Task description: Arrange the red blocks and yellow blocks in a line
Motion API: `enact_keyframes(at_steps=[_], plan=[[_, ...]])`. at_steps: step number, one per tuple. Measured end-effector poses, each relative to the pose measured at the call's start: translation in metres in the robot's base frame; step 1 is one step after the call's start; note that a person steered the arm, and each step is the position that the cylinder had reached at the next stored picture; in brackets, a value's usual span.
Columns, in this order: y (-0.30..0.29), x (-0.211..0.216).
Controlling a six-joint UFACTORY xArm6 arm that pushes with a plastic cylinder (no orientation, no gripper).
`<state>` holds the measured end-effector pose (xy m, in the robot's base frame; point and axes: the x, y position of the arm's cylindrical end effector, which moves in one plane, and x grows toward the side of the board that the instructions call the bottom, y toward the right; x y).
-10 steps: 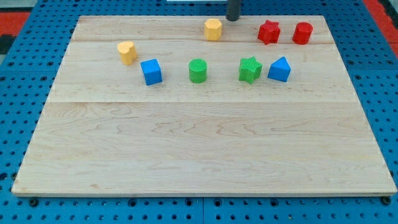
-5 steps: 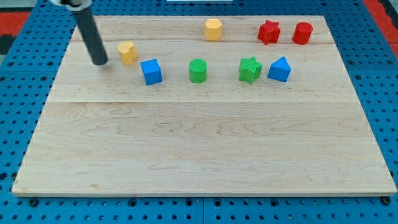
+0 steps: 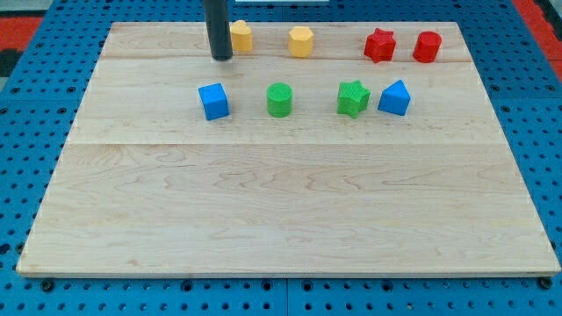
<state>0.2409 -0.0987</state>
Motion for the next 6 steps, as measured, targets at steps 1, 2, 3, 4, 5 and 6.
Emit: enact_keyframes(at_steps=[1,2,3,4,5,6], plan=[[-0.069,-0.044],[-0.030,-0.050],[-0.003,-0.049],[0.016,-0.049],[0.018,-0.045],[0.026,-0.037]])
